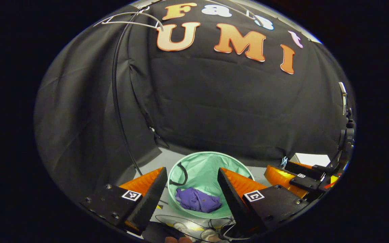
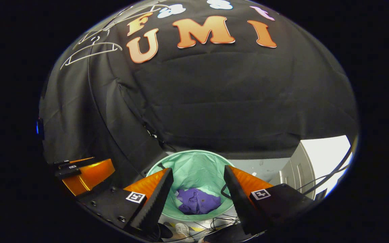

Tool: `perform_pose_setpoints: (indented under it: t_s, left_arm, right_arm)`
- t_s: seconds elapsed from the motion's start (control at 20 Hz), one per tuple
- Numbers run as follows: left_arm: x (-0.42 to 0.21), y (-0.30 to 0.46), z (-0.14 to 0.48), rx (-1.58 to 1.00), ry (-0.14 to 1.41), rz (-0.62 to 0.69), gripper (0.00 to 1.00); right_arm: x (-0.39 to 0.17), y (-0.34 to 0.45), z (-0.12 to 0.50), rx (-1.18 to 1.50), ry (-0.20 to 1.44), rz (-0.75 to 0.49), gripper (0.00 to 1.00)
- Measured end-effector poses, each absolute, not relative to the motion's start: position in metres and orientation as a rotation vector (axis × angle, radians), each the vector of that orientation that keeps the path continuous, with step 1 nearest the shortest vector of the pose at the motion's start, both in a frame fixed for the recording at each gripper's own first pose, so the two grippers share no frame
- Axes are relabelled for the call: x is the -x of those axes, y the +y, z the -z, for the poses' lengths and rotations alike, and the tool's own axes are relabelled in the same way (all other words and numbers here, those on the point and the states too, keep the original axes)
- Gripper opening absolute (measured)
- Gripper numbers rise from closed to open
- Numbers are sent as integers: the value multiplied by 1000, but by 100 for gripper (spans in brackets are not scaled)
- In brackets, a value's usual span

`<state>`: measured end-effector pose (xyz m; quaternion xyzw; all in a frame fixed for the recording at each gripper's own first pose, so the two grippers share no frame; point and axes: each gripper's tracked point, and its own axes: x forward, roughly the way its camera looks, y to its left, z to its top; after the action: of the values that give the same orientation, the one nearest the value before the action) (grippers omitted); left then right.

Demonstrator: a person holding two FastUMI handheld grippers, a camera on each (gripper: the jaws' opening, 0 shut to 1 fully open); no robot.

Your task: Grasp the clothes on the hanger with both hands and then place them into the laundry hamper below.

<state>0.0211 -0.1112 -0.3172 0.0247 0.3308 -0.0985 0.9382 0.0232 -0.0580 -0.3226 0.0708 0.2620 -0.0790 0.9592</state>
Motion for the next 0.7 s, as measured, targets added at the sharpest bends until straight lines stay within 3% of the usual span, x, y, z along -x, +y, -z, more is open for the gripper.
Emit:
perform_pose_setpoints:
  t_s: [0.7]
  left_arm:
    - [-26,-159,149,8,272,334,91]
  right_arm:
    - [39,-142,122,37,188,404,98]
